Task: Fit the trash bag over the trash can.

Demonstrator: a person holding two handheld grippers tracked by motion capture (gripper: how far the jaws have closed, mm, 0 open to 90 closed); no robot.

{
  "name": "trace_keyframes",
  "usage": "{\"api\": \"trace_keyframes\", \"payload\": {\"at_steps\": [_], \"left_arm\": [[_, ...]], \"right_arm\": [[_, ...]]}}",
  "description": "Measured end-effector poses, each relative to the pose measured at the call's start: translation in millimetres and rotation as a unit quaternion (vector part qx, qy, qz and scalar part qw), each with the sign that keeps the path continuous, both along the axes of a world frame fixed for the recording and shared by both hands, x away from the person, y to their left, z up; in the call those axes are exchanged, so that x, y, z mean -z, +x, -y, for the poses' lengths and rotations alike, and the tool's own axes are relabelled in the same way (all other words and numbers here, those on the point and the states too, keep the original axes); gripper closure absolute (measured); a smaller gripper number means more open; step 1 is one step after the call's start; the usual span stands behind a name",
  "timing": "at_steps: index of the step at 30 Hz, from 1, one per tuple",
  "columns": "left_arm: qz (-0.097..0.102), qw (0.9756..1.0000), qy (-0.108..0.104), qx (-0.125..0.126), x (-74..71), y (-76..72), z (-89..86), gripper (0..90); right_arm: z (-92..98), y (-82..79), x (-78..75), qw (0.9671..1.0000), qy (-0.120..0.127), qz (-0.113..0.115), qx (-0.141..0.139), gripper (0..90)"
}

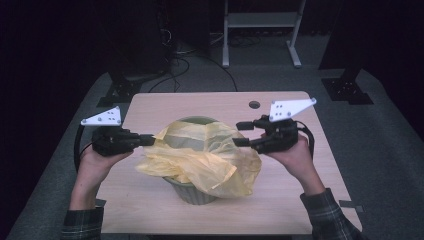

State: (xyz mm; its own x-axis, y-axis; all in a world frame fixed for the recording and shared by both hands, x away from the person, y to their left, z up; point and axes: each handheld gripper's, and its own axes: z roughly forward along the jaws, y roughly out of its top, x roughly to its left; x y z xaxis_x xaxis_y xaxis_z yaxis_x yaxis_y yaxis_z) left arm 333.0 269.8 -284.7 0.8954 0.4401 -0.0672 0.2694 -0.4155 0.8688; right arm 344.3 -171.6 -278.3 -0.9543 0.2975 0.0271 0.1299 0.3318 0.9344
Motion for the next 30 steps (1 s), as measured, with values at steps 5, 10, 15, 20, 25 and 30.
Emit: {"api": "trace_keyframes", "payload": {"at_steps": [5,10,15,20,25,30], "left_arm": [[0.002,1.0,0.0,-0.002,2.0,-0.7,-0.6,88.6],[0.003,1.0,0.004,-0.007,4.3,-1.6,-3.9,88.7],[0.016,0.9995,0.003,-0.028,4.4,-3.6,-10.6,89.3],[0.028,0.9966,0.013,-0.076,8.2,0.4,-16.6,89.9],[0.014,0.9932,0.022,-0.113,21.9,9.0,-20.7,89.9],[-0.022,0.9927,0.025,-0.116,42.4,14.9,-22.1,90.0]], "right_arm": [[-9.7,45.7,21.1,0.996,-0.026,-0.083,0.018,37.3],[-19.8,55.7,35.1,0.9927,-0.039,-0.114,0.004,68.3],[-20.4,56.1,28.5,0.9959,-0.039,-0.076,0.027,89.3],[-31.4,69.5,26.4,0.9947,-0.05,-0.044,0.078,89.7],[-45.1,86.7,36.3,0.9888,-0.074,-0.033,0.126,89.7],[-56.1,94.8,60.2,0.9851,-0.101,-0.057,0.127,89.9]]}}
